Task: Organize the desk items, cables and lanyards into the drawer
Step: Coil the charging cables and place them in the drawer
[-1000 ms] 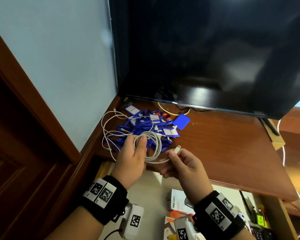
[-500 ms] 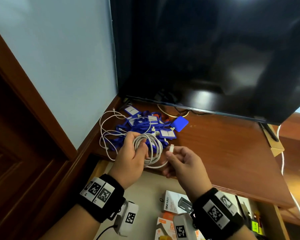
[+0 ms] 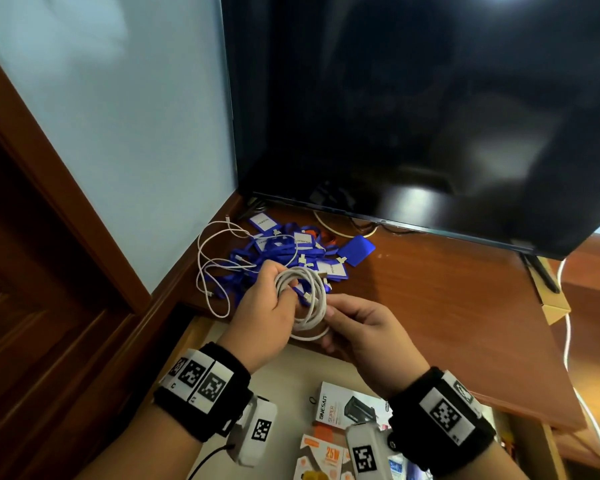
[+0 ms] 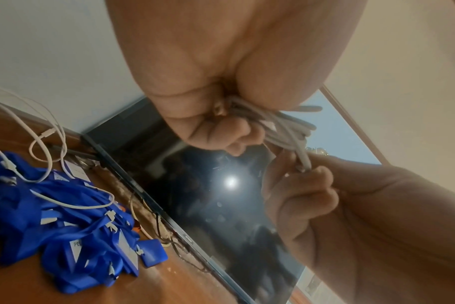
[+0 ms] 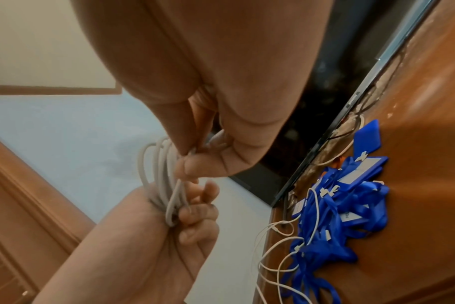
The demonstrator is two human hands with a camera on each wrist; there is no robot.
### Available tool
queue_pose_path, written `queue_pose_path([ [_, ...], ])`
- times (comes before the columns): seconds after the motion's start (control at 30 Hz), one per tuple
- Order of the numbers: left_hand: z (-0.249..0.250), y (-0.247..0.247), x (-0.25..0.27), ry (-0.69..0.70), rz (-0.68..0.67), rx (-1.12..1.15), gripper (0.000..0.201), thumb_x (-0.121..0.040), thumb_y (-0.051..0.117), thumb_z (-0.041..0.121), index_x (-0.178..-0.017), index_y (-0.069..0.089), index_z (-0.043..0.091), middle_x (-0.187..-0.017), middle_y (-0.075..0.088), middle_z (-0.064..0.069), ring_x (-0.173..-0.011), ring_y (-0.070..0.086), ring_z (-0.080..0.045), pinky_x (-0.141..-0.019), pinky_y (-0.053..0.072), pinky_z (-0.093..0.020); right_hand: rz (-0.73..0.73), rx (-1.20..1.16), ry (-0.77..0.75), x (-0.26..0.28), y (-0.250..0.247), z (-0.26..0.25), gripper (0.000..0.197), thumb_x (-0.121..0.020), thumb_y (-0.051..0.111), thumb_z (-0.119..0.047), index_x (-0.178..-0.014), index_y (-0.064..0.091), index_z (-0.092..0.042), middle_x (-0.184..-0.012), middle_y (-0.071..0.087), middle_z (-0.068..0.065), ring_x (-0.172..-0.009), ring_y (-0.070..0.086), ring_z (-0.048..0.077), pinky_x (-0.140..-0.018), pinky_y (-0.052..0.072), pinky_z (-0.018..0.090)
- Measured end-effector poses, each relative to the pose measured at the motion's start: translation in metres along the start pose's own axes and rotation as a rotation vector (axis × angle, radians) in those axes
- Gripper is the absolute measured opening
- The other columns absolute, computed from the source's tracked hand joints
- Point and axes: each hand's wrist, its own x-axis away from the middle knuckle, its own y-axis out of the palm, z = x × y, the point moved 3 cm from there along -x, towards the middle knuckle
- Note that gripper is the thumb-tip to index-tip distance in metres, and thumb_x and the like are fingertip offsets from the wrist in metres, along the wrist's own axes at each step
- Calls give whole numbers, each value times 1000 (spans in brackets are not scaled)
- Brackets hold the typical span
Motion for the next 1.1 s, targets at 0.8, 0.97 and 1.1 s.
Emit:
queue_pose_path([
  [0.8, 2, 6, 12, -1, -336, -204, 10, -104, 56, 41, -106, 53, 32, -93, 70, 5, -83, 66, -8, -78, 54, -38, 225, 499, -279, 6, -12, -5, 13, -93, 75, -24, -98, 74, -36, -75, 60, 15, -71, 62, 34, -65, 56, 49],
  [0.97, -8, 0, 13, 28, -293, -152, 12, -104, 55, 43, -106, 59, 32, -94, 71, 6, -89, 69, -11, -86, 56, -49, 205, 696, -383, 10, -3, 0, 17, -96, 70, -27, -107, 67, -40, -76, 60, -8, -68, 61, 15, -65, 54, 32],
  [1.1, -12, -5, 13, 44, -265, -139, 11, -105, 54, 40, -106, 61, 31, -92, 71, 7, -90, 69, -12, -86, 56, -51, 207, 821, -511, 8, 3, -9, 24, -90, 75, -26, -112, 71, -36, -90, 62, -16, -81, 64, 8, -72, 52, 21],
])
